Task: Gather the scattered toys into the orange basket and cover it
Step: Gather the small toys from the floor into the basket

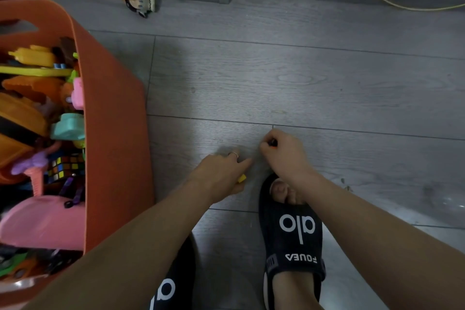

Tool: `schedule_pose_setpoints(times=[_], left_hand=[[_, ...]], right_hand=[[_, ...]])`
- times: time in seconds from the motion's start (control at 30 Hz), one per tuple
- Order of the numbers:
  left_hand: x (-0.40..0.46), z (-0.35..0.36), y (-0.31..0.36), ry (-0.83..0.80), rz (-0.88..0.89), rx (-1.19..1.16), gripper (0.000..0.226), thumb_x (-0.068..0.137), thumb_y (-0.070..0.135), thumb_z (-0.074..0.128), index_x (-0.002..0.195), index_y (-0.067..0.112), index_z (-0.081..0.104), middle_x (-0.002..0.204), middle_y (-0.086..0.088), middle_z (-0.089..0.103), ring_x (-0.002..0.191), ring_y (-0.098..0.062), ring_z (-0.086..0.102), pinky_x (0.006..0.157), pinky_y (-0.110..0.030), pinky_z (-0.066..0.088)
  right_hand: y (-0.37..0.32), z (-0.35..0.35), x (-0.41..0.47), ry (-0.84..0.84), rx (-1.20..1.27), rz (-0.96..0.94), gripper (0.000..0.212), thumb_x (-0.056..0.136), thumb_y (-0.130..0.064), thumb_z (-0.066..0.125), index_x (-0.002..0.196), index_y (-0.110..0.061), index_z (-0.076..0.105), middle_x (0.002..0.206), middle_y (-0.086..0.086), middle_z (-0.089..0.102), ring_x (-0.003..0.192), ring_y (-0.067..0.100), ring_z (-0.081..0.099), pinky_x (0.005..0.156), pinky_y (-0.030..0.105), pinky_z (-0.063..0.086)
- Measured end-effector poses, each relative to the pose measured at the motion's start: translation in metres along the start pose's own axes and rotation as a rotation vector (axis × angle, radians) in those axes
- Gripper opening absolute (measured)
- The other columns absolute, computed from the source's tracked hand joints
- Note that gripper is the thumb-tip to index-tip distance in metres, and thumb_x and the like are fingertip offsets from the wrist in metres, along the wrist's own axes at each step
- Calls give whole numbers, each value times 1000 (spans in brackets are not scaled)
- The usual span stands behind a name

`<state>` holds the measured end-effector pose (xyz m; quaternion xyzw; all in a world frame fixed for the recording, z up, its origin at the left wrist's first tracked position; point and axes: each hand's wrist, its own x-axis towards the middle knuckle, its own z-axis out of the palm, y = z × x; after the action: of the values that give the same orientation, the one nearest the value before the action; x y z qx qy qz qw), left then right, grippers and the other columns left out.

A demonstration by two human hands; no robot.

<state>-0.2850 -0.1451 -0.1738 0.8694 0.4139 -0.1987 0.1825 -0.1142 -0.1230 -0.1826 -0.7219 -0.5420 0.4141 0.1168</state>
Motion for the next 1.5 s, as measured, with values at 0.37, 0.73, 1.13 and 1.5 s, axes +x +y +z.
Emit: schedule_pose_setpoints(times=[0.37,0.73,1.13,1.5], left_hand=[[9,-17,1,3,-98,-26,23,94,34,50,110,21,59,110,-6,61,91,-31,64,64,-32,34],[-79,-191,-115,611,-616,-339,24,82,41,62,99,24,66,100,-13,69,98,-37,63,78,-38,50],[-221,-208,-202,322,-1000,-618,40,88,30,67,127,23,61,125,-6,62,114,-25,57,78,-23,37],[-83,-226,-219,463,-715,-402,40,89,25,55,128,14,54,129,-15,58,120,-32,53,99,-40,45]], right_hand=[[-20,4,13,38,341,230,11,84,-14,59,78,-6,64,60,3,61,51,18,57,55,31,50],[-254,-51,25,-165,910,115,18,86,1,54,70,-6,54,60,10,49,44,13,46,39,18,41],[-386,13,-50,-424,-120,-577,41,103,-34,31,121,-16,63,128,13,61,118,31,55,91,34,41],[-307,-31,79,8,-261,-370,21,90,-12,52,105,-9,65,113,17,68,109,34,61,90,37,49]])
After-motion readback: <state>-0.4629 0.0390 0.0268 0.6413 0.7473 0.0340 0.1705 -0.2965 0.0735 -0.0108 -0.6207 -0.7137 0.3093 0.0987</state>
